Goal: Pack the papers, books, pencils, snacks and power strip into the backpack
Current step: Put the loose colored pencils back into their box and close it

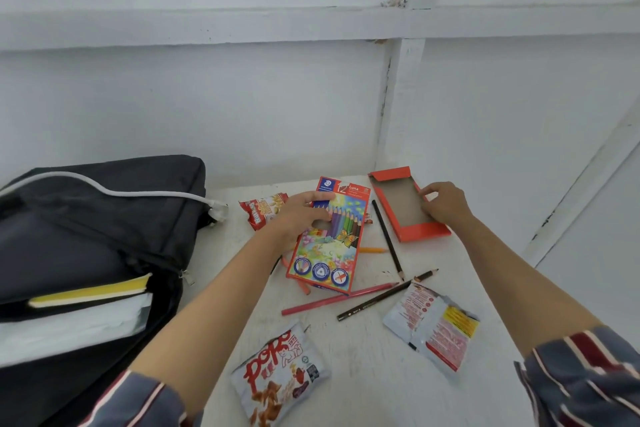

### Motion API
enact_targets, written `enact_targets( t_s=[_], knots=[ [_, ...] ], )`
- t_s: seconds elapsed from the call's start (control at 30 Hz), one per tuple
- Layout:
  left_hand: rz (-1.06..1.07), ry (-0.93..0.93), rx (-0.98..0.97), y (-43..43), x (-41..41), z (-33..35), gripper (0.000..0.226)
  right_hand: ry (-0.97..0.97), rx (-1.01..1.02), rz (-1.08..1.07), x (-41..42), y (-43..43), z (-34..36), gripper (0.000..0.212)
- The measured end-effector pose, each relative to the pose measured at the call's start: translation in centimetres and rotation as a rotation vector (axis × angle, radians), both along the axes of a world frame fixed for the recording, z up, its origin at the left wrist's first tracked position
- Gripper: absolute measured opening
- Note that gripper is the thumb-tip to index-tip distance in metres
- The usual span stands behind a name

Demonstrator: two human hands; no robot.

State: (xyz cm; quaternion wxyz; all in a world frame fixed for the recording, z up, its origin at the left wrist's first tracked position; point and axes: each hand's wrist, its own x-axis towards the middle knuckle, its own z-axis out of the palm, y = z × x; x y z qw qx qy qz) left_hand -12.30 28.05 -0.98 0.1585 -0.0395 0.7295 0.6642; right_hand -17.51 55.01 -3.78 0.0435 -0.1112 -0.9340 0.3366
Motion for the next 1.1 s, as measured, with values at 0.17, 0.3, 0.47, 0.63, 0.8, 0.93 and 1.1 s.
enact_targets(
  t_s=[0.17, 0.3, 0.47, 0.63, 0.8, 0.93, 1.1],
  knots=[
    [0.002, 0.017, -0.004, -0.2, 0.5, 0.3, 0.031, -0.097, -0.518, -0.024, 1.0, -0.4, 1.8, 0.038],
    [0.010, 0.009, 0.004, -0.8, 1.2, 0.5, 0.030, -0.231, -0.840, 0.024, 1.9, 0.1, 2.8, 0.050],
    [0.035, 0.047, 0.025, -1.7, 2.5, 0.6, 0.035, -0.057, -1.029, 0.116, 3.4, -1.2, 4.6, 0.055],
    [0.007, 0.091, 0.057, -2.9, 5.1, 0.9, 0.035, 0.151, -1.149, 0.166, 5.5, -5.5, 6.5, 0.066],
    [0.006, 0.071, 0.048, -6.1, 8.2, 1.0, 0.033, 0.304, -1.225, 0.098, 7.4, -10.2, 7.1, 0.075],
    [-0.024, 0.057, 0.004, -9.0, 11.2, 1.2, 0.030, 0.326, -1.193, 0.039, 9.0, -13.6, 6.3, 0.075],
    [-0.093, 0.034, -0.044, -11.2, 13.8, 1.3, 0.029, 0.273, -1.146, 0.038, 11.4, -17.8, 4.4, 0.075]
  ],
)
